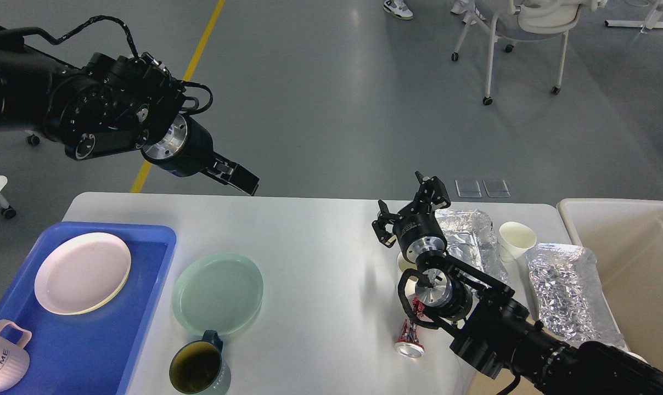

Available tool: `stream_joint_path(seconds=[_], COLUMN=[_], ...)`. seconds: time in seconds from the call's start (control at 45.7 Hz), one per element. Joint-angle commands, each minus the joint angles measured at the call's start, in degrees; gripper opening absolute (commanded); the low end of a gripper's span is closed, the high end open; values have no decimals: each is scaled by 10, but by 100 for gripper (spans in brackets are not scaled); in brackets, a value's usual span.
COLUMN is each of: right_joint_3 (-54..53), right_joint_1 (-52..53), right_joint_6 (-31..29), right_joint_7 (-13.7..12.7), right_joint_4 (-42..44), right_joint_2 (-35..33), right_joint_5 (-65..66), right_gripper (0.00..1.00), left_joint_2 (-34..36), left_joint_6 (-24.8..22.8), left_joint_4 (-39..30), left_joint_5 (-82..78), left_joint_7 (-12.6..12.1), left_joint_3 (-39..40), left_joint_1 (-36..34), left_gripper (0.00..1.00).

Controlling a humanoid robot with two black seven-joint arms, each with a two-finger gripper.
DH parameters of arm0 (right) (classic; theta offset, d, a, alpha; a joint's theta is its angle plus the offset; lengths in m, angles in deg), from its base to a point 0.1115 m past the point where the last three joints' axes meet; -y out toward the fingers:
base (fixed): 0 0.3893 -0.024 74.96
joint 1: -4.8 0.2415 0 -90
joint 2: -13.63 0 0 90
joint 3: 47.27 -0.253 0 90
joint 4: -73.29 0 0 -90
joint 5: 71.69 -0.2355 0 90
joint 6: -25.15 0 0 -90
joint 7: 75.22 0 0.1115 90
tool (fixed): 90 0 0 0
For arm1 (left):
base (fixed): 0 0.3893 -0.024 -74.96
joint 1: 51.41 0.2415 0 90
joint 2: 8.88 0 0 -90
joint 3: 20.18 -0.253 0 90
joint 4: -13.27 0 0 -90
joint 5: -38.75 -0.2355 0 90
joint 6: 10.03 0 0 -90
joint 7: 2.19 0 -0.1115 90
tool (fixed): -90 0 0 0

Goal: Tidy desktop
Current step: 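Lower the left gripper onto the dark green mug beside the green plate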

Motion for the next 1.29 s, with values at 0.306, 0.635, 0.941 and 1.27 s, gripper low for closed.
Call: stream_joint_path(seconds=[0.306,0.635,0.941,1.27], right_joint_3=[0,0,0,0], right_joint_1=[0,0,0,0], right_joint_6=[0,0,0,0], right_joint_7=[0,0,0,0], right_joint_4=[-2,-1,-1,-1], right_joint_2=[0,0,0,0], right_joint_5=[0,0,0,0], right_gripper=[100,100,100,100], left_joint_2=[-7,-23,-29,-53], left_joint_6=[0,-40,-49,-133], left_joint_4=[0,-21,-19,-70], left_joint_5=[0,0,5,-2], left_joint_7=[0,5,2,-8], left_joint_3=[1,6,38,29], left_joint_1=[23,50,79,111], left_gripper=[97,97,97,95])
